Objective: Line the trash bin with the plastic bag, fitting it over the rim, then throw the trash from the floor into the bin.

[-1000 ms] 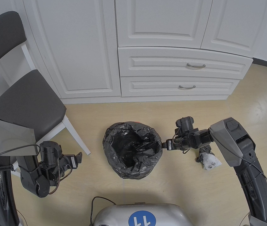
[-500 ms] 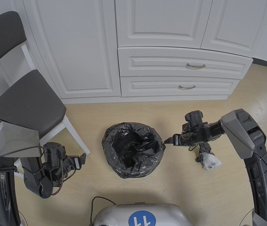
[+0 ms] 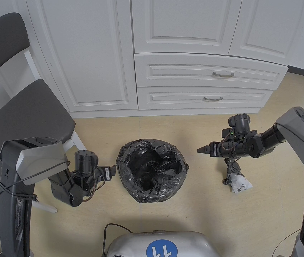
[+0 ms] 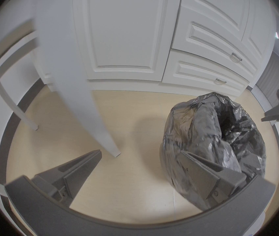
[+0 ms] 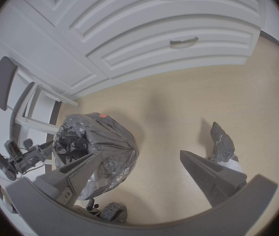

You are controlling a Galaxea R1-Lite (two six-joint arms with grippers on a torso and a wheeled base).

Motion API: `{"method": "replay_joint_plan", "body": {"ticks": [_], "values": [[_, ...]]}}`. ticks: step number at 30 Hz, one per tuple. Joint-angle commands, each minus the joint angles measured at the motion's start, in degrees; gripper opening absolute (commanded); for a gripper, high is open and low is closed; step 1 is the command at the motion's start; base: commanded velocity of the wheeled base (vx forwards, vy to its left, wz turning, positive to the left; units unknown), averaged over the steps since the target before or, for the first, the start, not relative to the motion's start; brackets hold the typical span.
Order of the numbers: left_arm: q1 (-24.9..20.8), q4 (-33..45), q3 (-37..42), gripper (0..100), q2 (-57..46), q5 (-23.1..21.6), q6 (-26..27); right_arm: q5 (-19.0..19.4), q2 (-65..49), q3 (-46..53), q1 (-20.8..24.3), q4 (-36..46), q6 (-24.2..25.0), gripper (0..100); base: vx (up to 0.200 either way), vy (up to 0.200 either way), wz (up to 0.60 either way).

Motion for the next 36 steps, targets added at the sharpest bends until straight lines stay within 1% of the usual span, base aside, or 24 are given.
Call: {"method": "replay_joint_plan", "body": {"ticks": [1, 3, 5, 9, 10, 12, 14, 15, 16, 19, 24, 26, 31, 34, 35, 36], "values": [[-0.66, 10.75, -15.75, 100, 9.22, -1.42, 0.11, -0.10, -9.47, 6.58, -1.69, -3.88, -0.44, 100, 0.000, 0.000, 0.00], [-0.40, 15.23, -19.00, 100, 9.48, -3.00, -0.06, -0.10, -10.17, 6.76, -2.74, -3.88, -0.44, 100, 0.000, 0.000, 0.00], [-0.13, 19.98, -22.78, 100, 9.92, -3.00, -0.06, 0.16, -10.34, 6.58, -3.71, -3.88, -0.44, 100, 0.000, 0.000, 0.00], [0.57, 26.83, -28.32, 100, 10.63, -2.65, 0.20, 0.25, -10.61, 6.05, -4.85, -3.97, -0.44, 100, 0.000, 0.000, 0.00], [0.57, 26.83, -28.32, 100, 10.63, -2.65, 0.20, 0.25, -10.61, 6.05, -4.85, -3.97, -0.44, 100, 0.000, 0.000, 0.00], [0.83, 30.52, -32.62, 100, 12.30, -2.73, 1.17, 0.34, -11.14, 6.14, -5.29, -4.32, -0.53, 100, 0.000, 0.000, 0.00], [1.01, 32.63, -36.49, 100, 14.49, -3.09, 1.96, 0.34, -11.22, 6.23, -5.64, -4.76, -0.53, 100, 0.000, 0.000, 0.00], [1.01, 32.63, -36.49, 100, 14.49, -3.09, 1.96, 0.34, -11.22, 6.23, -5.64, -4.76, -0.53, 100, 0.000, 0.000, 0.00], [1.27, 35.09, -41.06, 100, 16.51, -3.44, 2.31, 0.34, -11.05, 6.32, -6.17, -5.02, -0.62, 100, 0.000, 0.000, 0.00], [1.36, 40.01, -46.16, 100, 17.66, -3.70, 2.14, 0.34, -10.61, 6.05, -6.96, -5.28, -0.62, 100, 0.000, 0.000, 0.00], [1.54, 41.24, -46.51, 100, 17.74, -3.61, 2.31, 0.43, -10.34, 6.05, -8.02, -5.20, -2.29, 100, 0.000, 0.000, 0.00], [1.54, 41.86, -46.60, 100, 17.57, -3.53, 2.66, 0.34, -8.85, 6.05, -8.19, -5.28, -4.22, 100, 0.000, 0.000, 0.00], [1.54, 42.91, -46.16, 100, 16.34, -3.09, 3.54, 0.43, -9.11, 6.14, -9.16, -5.28, -4.84, 100, 0.000, 0.000, 0.00], [1.89, 42.91, -42.20, 100, 11.86, -3.00, 3.63, 0.25, -11.14, 6.93, -9.86, -5.28, -5.01, 100, 0.000, 0.000, 0.00], [1.89, 42.91, -42.20, 100, 11.86, -3.00, 3.63, 0.25, -11.14, 6.93, -9.86, -5.28, -5.01, 100, 0.000, 0.000, 0.00], [2.06, 42.74, -36.49, 100, 7.72, -3.09, 3.98, 0.16, -12.45, 7.64, -10.21, -5.28, -5.10, 100, 0.000, 0.000, 0.00]]}}
